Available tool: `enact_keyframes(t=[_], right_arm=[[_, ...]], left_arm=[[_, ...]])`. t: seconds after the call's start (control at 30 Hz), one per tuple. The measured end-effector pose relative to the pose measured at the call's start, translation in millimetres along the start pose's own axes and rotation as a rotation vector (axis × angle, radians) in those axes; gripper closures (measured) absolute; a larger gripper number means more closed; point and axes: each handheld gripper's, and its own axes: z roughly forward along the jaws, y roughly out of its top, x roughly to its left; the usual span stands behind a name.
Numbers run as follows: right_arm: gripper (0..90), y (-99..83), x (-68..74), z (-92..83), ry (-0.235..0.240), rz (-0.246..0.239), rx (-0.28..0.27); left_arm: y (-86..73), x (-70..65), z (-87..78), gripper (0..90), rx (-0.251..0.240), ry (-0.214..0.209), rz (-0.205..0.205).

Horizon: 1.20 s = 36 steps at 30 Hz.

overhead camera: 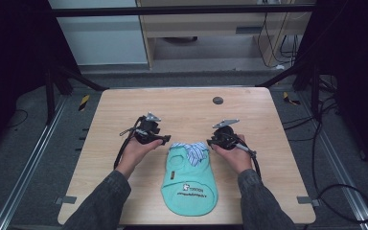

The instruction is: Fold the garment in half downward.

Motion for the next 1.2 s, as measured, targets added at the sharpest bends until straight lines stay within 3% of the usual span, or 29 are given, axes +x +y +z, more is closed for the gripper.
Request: enact_keyframes(t=[0.27,0.5,0.67,0.93,1.03,1.07,1.1,1.13,1.2], right_arm=[[66.6,7.7,6.5,18.1,0.005,-0.016,0.036],[62.4,5.4,8.1,26.4,0.026,-0.002,0.067],[58.8,2.5,9.5,29.0,0.038,0.005,0.083],[56.3,1.5,13.5,30.5,0.039,-0.026,0.096],[65.8,1.5,16.1,30.1,0.055,-0.047,0.104],[65.8,1.5,16.1,30.1,0.055,-0.047,0.104],[70.4,1.8,18.6,29.8,0.061,-0.057,0.108],[70.4,1.8,18.6,29.8,0.061,-0.057,0.108],[77.2,1.9,20.7,29.5,0.081,-0.065,0.117]], left_arm=[[5.1,-8.6,18.6,42.3,0.042,-0.016,0.005],[-3.6,-14.8,33.1,44.4,0.117,-0.039,0.030],[-10.1,-15.4,38.4,44.2,0.137,-0.049,0.023],[-11.3,-17.1,39.2,45.2,0.138,-0.051,0.036],[-12.2,-18.9,38.4,56.0,0.133,-0.072,0.046],[-12.5,-19.5,37.8,56.0,0.135,-0.080,0.047],[-12.9,-20.2,37.2,63.7,0.137,-0.090,0.051],[-13.4,-20.8,36.8,63.7,0.138,-0.101,0.054],[-15.2,-22.3,36.0,73.0,0.133,-0.122,0.057]])
